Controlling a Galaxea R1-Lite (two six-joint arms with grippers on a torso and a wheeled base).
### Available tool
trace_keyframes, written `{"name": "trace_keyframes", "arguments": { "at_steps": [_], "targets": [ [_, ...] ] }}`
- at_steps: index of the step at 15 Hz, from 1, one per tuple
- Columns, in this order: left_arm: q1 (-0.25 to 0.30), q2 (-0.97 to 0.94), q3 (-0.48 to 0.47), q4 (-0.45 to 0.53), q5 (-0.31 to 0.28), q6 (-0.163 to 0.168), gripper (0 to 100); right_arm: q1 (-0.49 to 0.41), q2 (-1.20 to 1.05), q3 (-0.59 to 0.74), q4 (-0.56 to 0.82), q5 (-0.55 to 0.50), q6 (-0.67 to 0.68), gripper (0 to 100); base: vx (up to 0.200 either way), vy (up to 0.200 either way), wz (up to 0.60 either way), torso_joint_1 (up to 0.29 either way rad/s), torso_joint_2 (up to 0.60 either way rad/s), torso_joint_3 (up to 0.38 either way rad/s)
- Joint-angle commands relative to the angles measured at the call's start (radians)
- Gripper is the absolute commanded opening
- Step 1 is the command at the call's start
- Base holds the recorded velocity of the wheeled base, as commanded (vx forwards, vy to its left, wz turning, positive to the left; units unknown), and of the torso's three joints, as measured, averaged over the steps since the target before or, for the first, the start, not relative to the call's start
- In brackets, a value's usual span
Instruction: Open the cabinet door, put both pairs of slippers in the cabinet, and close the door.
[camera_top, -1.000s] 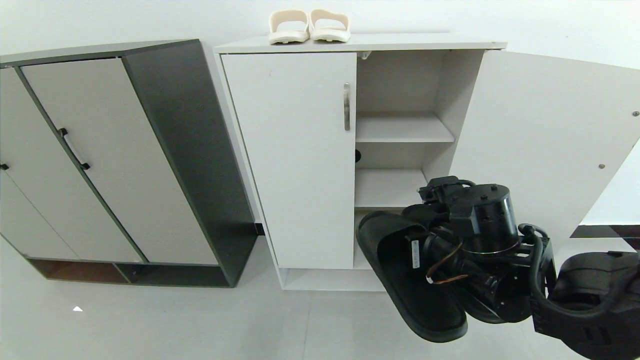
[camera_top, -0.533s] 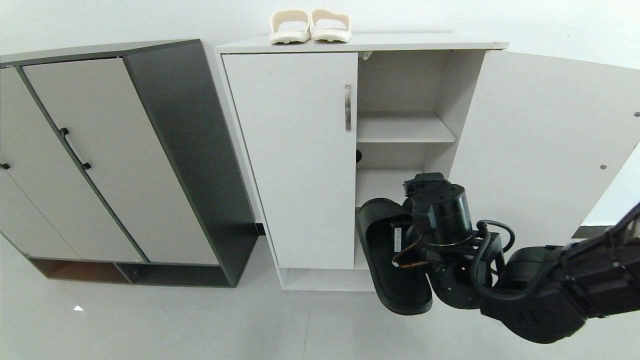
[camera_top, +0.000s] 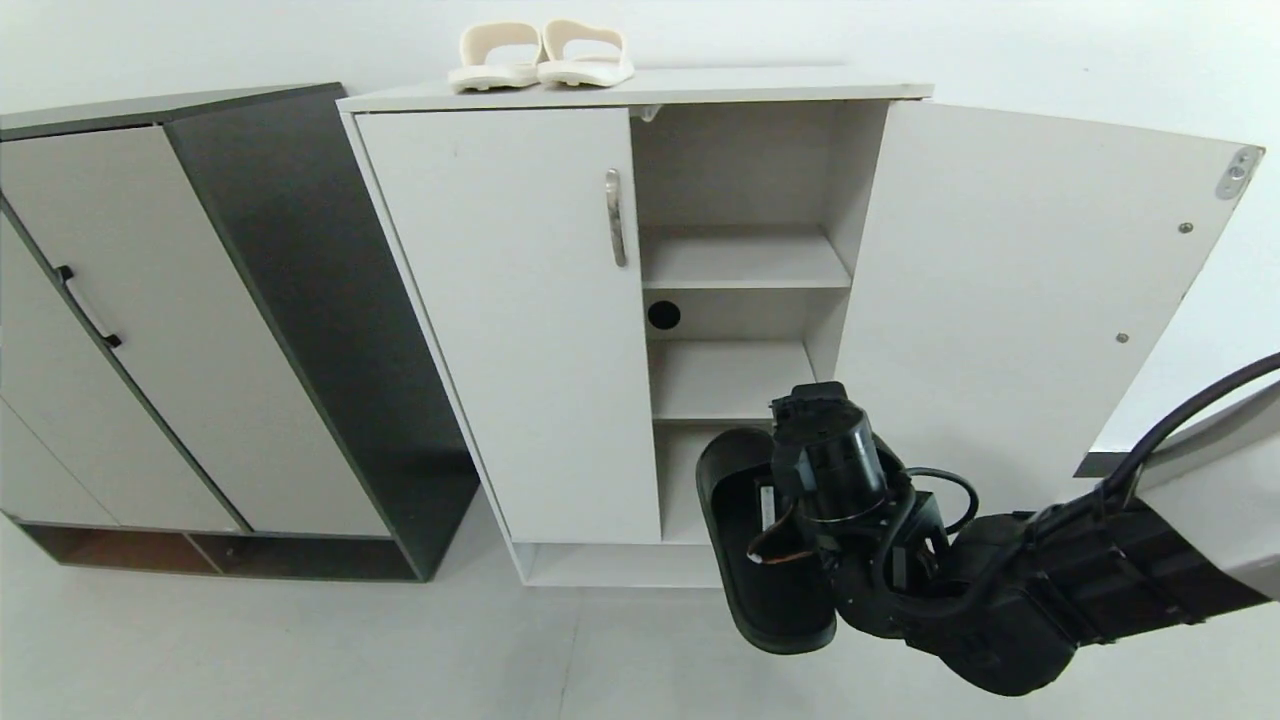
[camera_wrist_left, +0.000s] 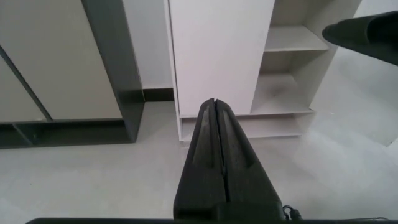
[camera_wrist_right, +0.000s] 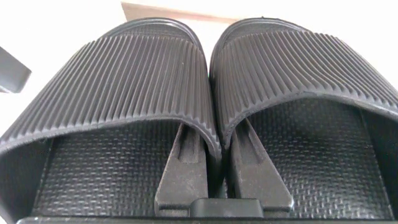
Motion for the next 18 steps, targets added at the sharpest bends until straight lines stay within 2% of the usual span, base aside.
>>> {"name": "trace_keyframes", "arguments": {
  "at_steps": [1, 10, 16, 18],
  "targets": [
    [0.000, 0.003, 0.000, 0.000, 0.001, 0.002, 0, 0.002, 0.022, 0.001, 0.000, 0.002, 0.000, 0, 0.000, 0.000, 0.00, 0.000, 0.00, 0.000],
    [0.000, 0.003, 0.000, 0.000, -0.001, 0.002, 0, 0.025, 0.082, -0.044, -0.016, 0.011, 0.063, 0, 0.000, 0.000, 0.00, 0.000, 0.00, 0.000],
    [0.000, 0.003, 0.000, 0.000, -0.001, 0.003, 0, 0.042, 0.172, -0.053, -0.143, 0.000, 0.031, 0, 0.000, 0.000, 0.00, 0.001, 0.00, -0.166],
    [0.000, 0.003, 0.000, 0.000, -0.001, 0.003, 0, 0.050, 0.175, -0.061, -0.158, -0.032, 0.029, 0, 0.000, 0.000, 0.00, 0.000, 0.00, -0.195]
  ]
}}
